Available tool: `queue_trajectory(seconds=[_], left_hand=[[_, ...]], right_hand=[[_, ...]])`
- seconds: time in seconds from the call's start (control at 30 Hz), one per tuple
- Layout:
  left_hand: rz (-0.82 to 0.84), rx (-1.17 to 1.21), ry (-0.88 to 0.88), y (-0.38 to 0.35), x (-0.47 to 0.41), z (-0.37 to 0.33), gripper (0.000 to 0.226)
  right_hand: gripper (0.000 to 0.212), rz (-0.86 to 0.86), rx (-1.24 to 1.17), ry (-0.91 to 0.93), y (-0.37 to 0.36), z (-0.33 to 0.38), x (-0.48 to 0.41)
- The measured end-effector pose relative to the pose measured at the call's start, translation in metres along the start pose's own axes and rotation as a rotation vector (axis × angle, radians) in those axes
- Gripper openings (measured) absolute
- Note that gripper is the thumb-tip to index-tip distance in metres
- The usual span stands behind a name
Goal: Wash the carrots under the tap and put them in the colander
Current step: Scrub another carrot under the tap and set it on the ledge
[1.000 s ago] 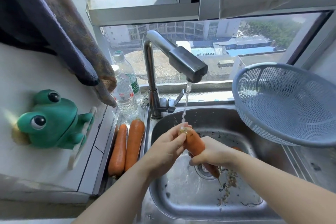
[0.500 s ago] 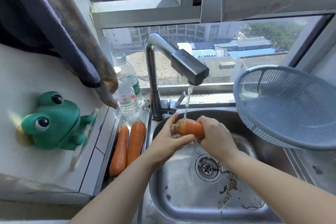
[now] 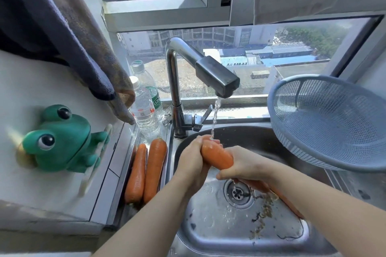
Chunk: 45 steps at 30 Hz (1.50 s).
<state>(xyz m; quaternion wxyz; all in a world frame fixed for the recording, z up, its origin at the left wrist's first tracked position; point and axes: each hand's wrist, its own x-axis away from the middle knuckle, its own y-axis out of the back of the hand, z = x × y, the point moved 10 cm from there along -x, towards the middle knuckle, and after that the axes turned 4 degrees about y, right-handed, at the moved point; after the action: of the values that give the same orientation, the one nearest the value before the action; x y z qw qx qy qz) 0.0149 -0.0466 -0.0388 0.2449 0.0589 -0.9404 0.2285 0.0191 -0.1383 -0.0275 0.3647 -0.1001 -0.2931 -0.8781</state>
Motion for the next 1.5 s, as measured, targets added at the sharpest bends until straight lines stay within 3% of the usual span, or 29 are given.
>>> queue_trajectory(seconds=[0.1,0.27,0.37,0.47,0.57,0.63,0.73,0.87,0.93,1.0,1.07,1.17,1.27,1.4,1.5], left_hand=[[0.022,-0.109,-0.095,-0.003,0.002,-0.004,0.024],[0.215,-0.575,-0.245,0.0,0.013,-0.002,0.024],[0.208,-0.525,-0.176,0.006,0.013,0.002,0.029],[0.02,-0.326,-0.157,0.012,0.007,-0.004,0.016],[-0.125,-0.065,-0.094,0.016,0.002,-0.003,0.018],[-0.073,0.055,-0.003,0.01,0.001,0.002,0.024],[0.079,0.07,0.052,0.004,0.01,0.003,0.034],[0.219,-0.298,-0.039,0.003,0.017,0.005,0.047],[0.164,-0.395,-0.089,0.006,0.015,0.002,0.046],[0.032,-0.383,-0.135,0.007,0.012,-0.006,0.027],[-0.135,-0.216,-0.161,0.014,0.007,-0.012,0.015],[-0.281,0.114,-0.092,0.02,0.003,-0.01,0.016],[-0.258,0.219,-0.04,0.02,0.001,-0.012,0.018],[-0.172,0.318,0.005,0.018,0.006,-0.011,0.015],[-0.165,0.345,-0.006,0.016,0.005,-0.01,0.013]], right_hand=[[0.017,0.015,-0.011,-0.063,-0.001,-0.003,0.002],[0.015,0.062,-0.025,-0.105,-0.013,-0.008,0.006],[0.017,0.0,0.033,-0.061,-0.015,-0.005,0.003],[0.014,-0.182,0.277,0.039,-0.006,0.006,-0.001],[0.019,-0.309,0.464,0.084,0.002,0.011,0.0],[0.017,-0.311,0.461,0.077,0.005,0.011,0.0],[0.018,-0.198,0.272,0.027,0.003,0.007,0.001],[0.022,-0.039,0.16,-0.047,-0.007,0.003,0.003],[0.021,-0.089,0.202,-0.041,-0.005,0.003,0.001],[0.016,-0.21,0.354,-0.001,0.002,0.01,0.002],[0.018,-0.323,0.502,0.01,0.004,0.018,0.007],[0.024,-0.404,0.612,0.059,0.005,0.027,0.012],[0.026,-0.287,0.444,0.113,0.005,0.026,0.01],[0.02,0.115,-0.05,-0.114,-0.008,0.0,0.016],[0.023,0.17,-0.054,-0.218,-0.009,-0.01,0.02]])
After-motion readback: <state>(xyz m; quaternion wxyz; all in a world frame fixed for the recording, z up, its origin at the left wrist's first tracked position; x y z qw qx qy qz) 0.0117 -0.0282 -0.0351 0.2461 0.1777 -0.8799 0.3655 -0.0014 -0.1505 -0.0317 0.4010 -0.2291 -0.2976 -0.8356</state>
